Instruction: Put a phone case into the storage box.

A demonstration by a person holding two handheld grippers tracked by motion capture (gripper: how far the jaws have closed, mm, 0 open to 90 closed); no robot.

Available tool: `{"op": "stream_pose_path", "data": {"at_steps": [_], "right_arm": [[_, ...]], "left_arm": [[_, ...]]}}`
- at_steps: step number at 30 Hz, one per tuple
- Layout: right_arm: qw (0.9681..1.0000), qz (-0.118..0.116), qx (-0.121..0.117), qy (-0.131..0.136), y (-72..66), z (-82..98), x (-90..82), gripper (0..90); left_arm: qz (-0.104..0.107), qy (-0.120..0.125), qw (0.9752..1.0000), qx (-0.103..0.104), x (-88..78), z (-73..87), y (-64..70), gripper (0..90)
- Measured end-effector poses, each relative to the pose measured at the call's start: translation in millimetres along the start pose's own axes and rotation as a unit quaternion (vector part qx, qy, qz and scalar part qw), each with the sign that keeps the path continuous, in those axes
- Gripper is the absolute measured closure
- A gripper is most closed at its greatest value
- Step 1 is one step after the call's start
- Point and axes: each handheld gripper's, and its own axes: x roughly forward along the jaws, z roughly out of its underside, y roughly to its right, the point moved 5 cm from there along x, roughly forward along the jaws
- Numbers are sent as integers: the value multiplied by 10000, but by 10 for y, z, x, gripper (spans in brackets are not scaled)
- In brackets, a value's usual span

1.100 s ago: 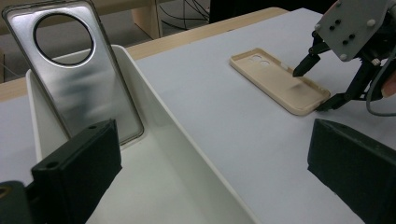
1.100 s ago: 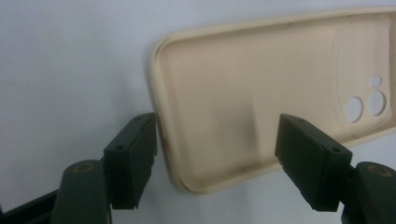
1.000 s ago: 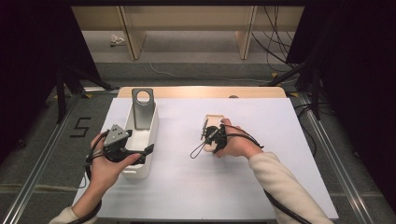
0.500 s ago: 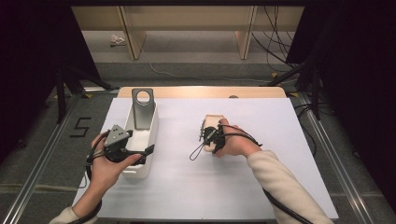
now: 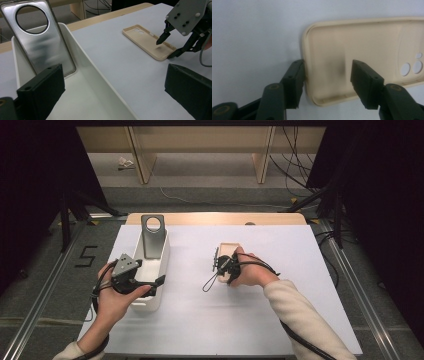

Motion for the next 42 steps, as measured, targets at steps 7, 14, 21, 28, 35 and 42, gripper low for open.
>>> {"op": "stream_pose_path", "data": {"at_steps": [7,14,21,28,35,42], "right_arm": [[9995,-217,-226,-75,-66,-17,-15,705],[9988,-324,-332,-127,-88,-20,-19,788],[9986,-356,-371,-134,-102,-27,-20,840],[9985,-387,-352,-133,-116,-26,-25,859],[9982,-405,-418,-122,-129,-22,-33,867],[9985,-386,-384,-59,-158,-9,-56,872]], "left_arm": [[7,-3,10000,6,0,0,6,21],[15,-11,10000,11,7,4,10,21],[6,-18,10000,21,8,6,8,22],[9,-12,10000,19,8,6,9,21],[14,-9,10000,24,8,4,10,21],[6,-4,10000,7,3,2,7,22]]}}
